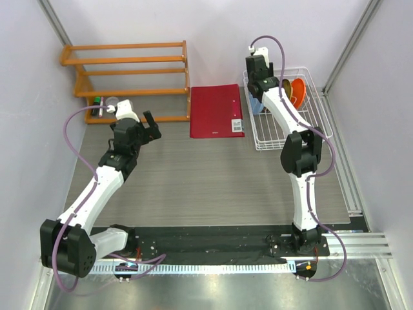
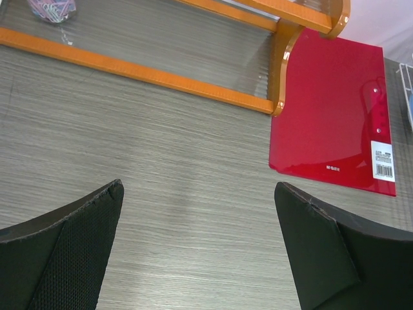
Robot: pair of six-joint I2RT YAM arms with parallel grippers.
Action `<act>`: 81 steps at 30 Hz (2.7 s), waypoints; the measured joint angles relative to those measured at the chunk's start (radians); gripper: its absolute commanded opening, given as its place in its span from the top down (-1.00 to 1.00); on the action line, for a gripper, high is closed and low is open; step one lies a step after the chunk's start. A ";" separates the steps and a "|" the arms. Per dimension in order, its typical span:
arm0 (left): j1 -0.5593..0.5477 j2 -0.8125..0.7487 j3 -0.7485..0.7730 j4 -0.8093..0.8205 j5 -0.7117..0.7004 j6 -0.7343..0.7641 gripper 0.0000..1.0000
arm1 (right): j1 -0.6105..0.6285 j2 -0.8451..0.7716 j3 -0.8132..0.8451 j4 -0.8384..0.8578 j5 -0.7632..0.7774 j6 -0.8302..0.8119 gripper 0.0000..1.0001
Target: Unload the plates from the dish rack
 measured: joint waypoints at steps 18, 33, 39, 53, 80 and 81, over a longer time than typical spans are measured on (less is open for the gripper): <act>0.000 0.030 -0.004 -0.008 -0.010 0.016 -0.99 | 0.014 0.016 0.000 -0.002 0.070 -0.034 0.26; 0.000 0.034 -0.005 -0.009 -0.010 0.017 -0.99 | 0.027 0.048 0.000 -0.044 0.203 -0.068 0.98; 0.000 0.047 -0.005 -0.021 -0.010 0.016 -0.99 | 0.089 0.048 0.000 0.007 0.335 -0.169 0.98; 0.000 0.074 -0.004 -0.061 0.002 0.016 -0.99 | 0.206 -0.142 -0.209 0.333 0.589 -0.419 0.98; 0.000 -0.143 -0.261 0.253 0.437 -0.286 -0.92 | 0.311 -0.871 -1.041 0.147 -0.407 0.438 0.86; 0.000 -0.150 -0.282 0.265 0.444 -0.299 -0.86 | 0.311 -0.875 -1.058 0.164 -0.439 0.458 0.85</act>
